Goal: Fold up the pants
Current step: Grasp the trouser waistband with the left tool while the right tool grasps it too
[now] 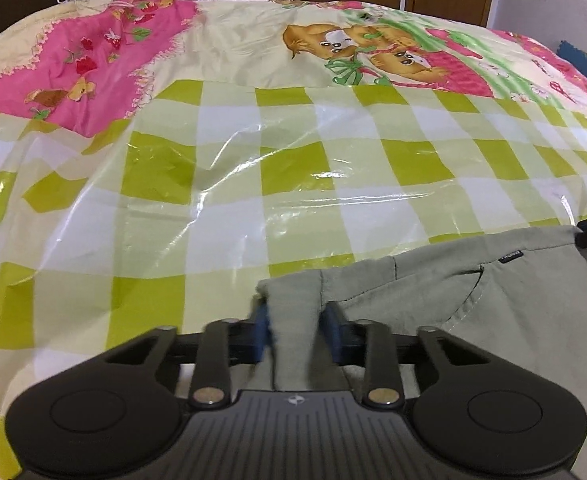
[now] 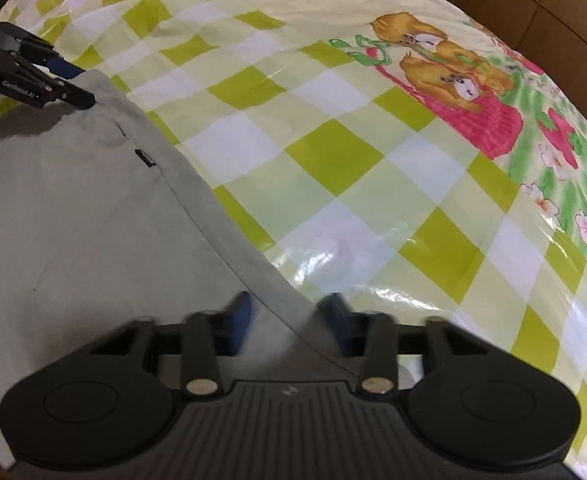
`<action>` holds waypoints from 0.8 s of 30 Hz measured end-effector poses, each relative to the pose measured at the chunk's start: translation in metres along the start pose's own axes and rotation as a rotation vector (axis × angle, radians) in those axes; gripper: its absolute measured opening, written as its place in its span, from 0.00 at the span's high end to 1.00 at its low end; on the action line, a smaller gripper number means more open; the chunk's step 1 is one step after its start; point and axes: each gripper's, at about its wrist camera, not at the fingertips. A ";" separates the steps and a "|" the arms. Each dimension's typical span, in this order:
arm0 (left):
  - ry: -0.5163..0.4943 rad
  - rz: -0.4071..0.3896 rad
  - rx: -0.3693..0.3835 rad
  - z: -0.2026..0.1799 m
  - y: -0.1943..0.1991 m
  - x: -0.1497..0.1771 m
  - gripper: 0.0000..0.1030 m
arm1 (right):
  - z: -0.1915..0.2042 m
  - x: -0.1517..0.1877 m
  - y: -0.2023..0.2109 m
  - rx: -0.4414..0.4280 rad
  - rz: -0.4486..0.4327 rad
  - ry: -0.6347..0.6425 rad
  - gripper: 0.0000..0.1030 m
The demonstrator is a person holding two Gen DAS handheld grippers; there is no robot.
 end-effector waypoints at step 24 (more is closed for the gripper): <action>0.216 -0.422 0.144 0.023 0.158 0.066 0.79 | 0.023 0.007 0.135 0.114 -0.315 -0.132 0.99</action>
Point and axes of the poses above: each gripper's, at about its wrist camera, not at the fingertips, and y roughly against the way its jaws point, z to its left, x to its underside
